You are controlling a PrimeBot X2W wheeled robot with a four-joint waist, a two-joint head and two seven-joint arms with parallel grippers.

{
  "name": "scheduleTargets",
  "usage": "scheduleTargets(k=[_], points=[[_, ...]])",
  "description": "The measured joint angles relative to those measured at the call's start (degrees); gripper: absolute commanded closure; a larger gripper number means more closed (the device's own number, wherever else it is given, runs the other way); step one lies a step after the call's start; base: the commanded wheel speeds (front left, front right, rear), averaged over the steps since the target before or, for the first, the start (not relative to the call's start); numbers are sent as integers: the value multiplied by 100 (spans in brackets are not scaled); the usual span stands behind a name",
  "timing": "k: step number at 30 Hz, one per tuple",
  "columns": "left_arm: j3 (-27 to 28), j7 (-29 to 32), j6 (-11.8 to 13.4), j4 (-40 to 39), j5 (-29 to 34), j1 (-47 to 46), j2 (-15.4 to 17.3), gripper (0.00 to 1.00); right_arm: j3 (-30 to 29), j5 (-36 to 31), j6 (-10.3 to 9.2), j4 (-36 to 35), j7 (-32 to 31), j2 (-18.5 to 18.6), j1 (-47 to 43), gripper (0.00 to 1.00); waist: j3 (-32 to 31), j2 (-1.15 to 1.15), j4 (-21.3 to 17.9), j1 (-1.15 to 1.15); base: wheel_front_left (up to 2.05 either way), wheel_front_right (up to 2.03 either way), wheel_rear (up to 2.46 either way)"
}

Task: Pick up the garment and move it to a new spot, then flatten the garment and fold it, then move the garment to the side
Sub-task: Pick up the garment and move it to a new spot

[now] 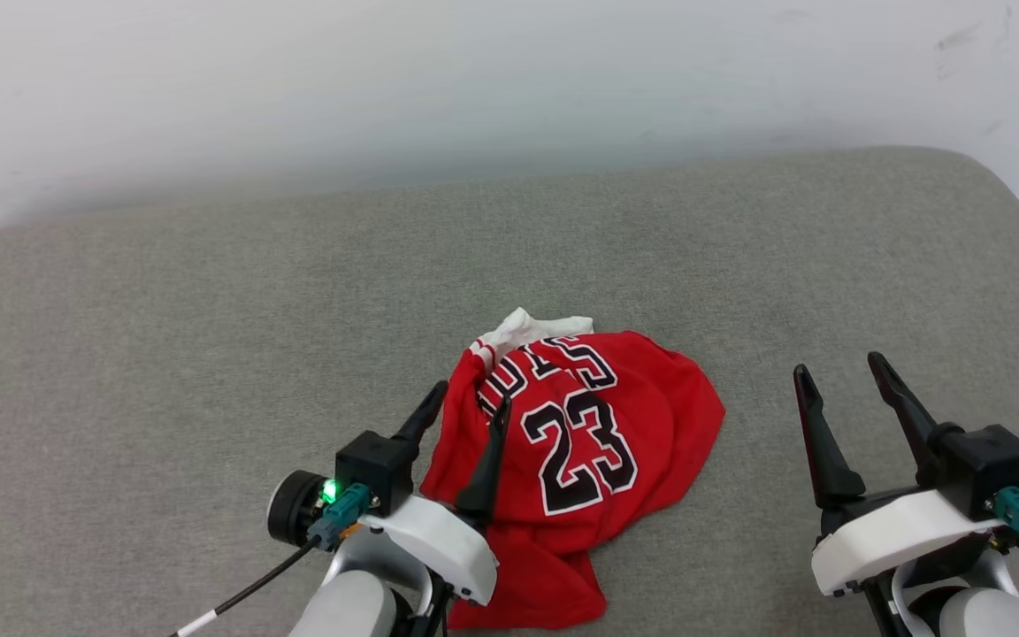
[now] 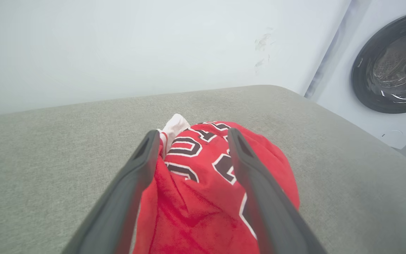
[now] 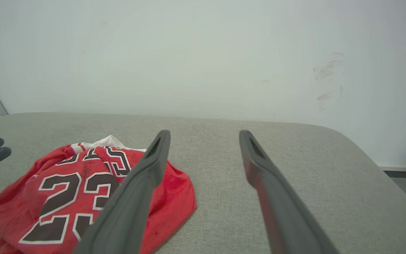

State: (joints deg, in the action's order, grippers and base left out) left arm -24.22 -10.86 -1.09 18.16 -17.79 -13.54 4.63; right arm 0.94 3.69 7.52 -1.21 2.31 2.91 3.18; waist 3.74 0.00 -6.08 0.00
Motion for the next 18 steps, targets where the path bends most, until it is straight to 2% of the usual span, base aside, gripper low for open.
scheduleTargets(k=[5,13,18], points=[[253,-146,250,-210,36,-102,125,0,-96,-40,0,-9,-62,0,-100,0,-177,0,192,0,0,0,0],[815,-181,759,-377,-3,198,564,0,-148,-38,0,-4,-118,0,-252,0,-454,0,385,0,0,0,0],[912,-31,869,-578,-24,586,780,0,-152,29,0,55,-135,0,-349,0,-518,0,393,0,0,0,0]])
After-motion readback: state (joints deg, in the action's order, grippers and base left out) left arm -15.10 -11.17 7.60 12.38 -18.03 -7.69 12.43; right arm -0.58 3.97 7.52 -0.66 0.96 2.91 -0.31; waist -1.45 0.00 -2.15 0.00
